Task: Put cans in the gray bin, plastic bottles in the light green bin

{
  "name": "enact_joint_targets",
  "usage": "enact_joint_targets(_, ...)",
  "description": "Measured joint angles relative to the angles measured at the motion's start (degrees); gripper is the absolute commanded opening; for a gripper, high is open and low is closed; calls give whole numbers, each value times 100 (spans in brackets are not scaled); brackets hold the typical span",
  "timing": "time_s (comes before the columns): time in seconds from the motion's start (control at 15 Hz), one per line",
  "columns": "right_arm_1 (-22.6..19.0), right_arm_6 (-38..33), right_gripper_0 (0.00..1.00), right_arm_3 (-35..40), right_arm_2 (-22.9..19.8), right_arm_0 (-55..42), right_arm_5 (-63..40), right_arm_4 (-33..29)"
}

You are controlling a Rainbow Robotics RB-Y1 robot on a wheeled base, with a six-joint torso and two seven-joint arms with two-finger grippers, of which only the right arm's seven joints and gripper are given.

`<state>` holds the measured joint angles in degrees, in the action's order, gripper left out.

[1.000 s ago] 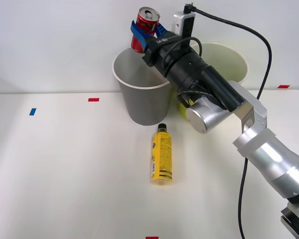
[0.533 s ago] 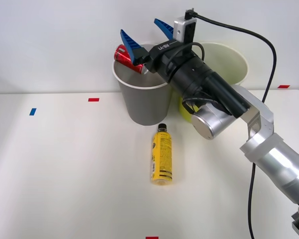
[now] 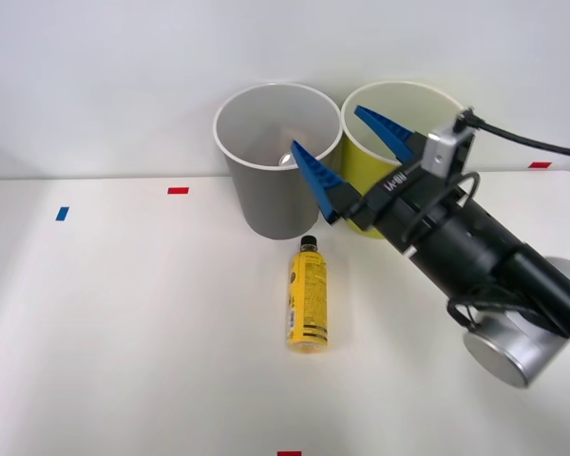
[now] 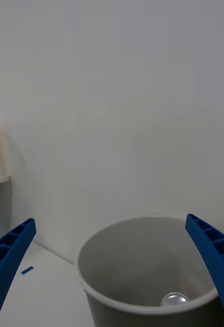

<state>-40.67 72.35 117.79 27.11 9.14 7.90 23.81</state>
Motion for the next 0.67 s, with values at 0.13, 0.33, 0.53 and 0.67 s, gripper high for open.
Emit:
enact_joint_targets(0.13, -300, 5, 100, 677, -347, -1025, 1, -3)
enact_joint_targets(0.33, -509, 50, 100, 1426, -954, -2546, 14, -22)
enact_joint_targets(0.53, -496, 122, 100, 1754, -1441, -3819, 343, -61)
enact_joint_targets(0.67, -383, 165, 100, 1798, -1635, -4454, 574, -78)
